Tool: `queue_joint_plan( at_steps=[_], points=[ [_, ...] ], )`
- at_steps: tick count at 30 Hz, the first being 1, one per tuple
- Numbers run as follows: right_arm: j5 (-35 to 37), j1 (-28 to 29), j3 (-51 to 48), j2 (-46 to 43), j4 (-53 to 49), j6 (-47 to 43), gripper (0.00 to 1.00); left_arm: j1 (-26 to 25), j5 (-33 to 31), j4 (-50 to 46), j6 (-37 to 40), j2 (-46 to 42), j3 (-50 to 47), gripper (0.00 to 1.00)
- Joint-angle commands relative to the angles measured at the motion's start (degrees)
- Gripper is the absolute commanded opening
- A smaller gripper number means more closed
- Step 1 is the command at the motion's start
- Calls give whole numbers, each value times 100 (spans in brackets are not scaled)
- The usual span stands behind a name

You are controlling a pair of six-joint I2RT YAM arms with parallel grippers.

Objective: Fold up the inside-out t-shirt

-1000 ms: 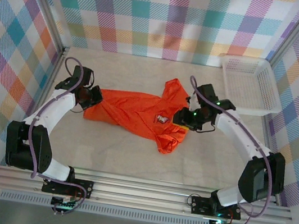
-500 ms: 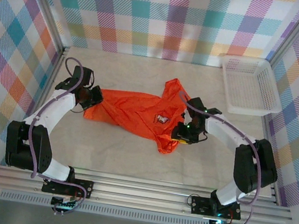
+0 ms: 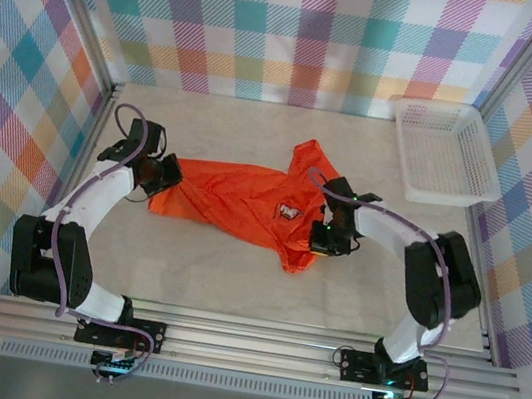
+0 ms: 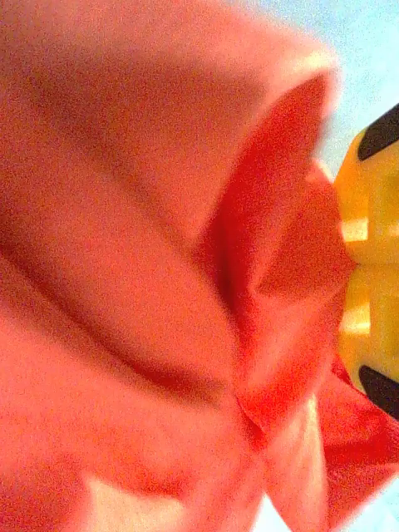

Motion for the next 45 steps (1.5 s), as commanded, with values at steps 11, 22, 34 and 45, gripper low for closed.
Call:
queue_joint_plan(
  at_steps=[11, 22, 34, 45],
  points=[
    [-646, -1935, 2132, -2733, -1821, -551, 0, 496, -288, -793, 248, -580, 1036, 0],
    [-773, -2084, 5317, -1823, -2186, -501, 0, 606, 165, -1351, 204, -719, 3729, 0],
    [-1235, -2083, 6048, -2892, -1027, -616, 0, 604, 406, -1471, 361, -1562, 5448, 0],
    [-1041, -2080, 5319, -2926, -666, -625, 0, 606, 379, -1162, 394, -1687, 4856, 0]
  ],
)
